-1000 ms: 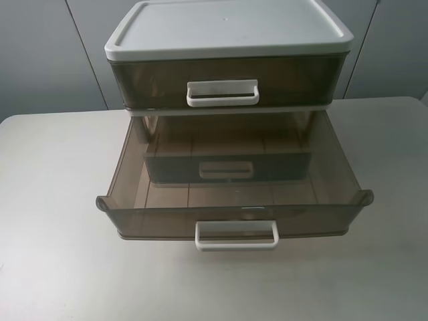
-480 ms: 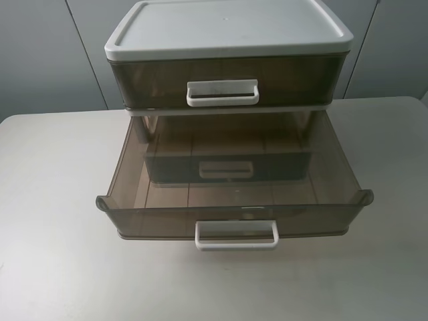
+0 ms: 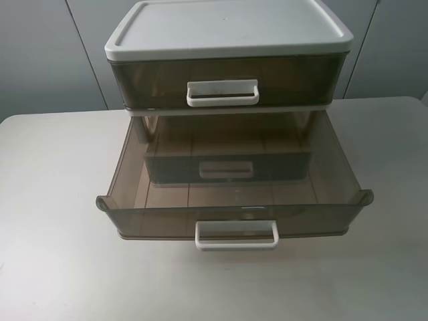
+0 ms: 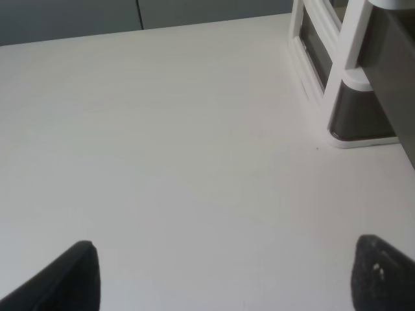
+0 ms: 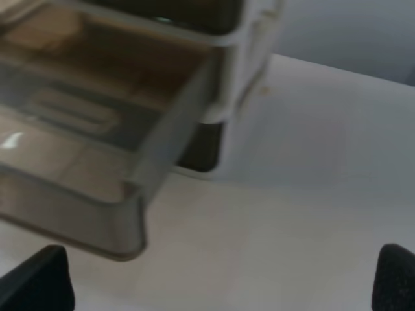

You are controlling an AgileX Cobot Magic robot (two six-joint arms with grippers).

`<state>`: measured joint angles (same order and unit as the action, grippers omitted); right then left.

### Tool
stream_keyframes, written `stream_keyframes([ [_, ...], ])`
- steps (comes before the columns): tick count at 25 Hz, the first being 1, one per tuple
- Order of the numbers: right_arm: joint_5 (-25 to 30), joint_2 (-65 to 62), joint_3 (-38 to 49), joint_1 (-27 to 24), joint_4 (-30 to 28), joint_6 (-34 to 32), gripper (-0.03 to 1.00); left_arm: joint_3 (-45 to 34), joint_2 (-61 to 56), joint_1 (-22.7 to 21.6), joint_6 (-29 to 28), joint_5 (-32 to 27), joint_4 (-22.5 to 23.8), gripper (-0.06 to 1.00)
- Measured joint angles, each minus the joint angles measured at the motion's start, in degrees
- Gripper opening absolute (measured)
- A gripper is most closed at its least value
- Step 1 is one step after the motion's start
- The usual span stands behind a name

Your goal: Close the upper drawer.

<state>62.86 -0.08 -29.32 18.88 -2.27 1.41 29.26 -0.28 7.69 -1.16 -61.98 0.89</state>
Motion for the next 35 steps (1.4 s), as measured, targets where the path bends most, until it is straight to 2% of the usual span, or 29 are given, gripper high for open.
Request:
stream_keyframes([
  [5, 0.0, 0.0, 0.0, -11.7, 0.0, 0.0, 0.70, 0.0, 0.0, 0.0, 0.0, 0.0, 0.0, 0.74],
  [9, 0.0, 0.0, 0.0, -15.8, 0.0, 0.0, 0.70, 0.0, 0.0, 0.0, 0.0, 0.0, 0.0, 0.74],
  [35, 0.0, 0.0, 0.0, -16.3, 0.0, -0.2, 0.70, 0.0, 0.0, 0.0, 0.0, 0.0, 0.0, 0.74],
])
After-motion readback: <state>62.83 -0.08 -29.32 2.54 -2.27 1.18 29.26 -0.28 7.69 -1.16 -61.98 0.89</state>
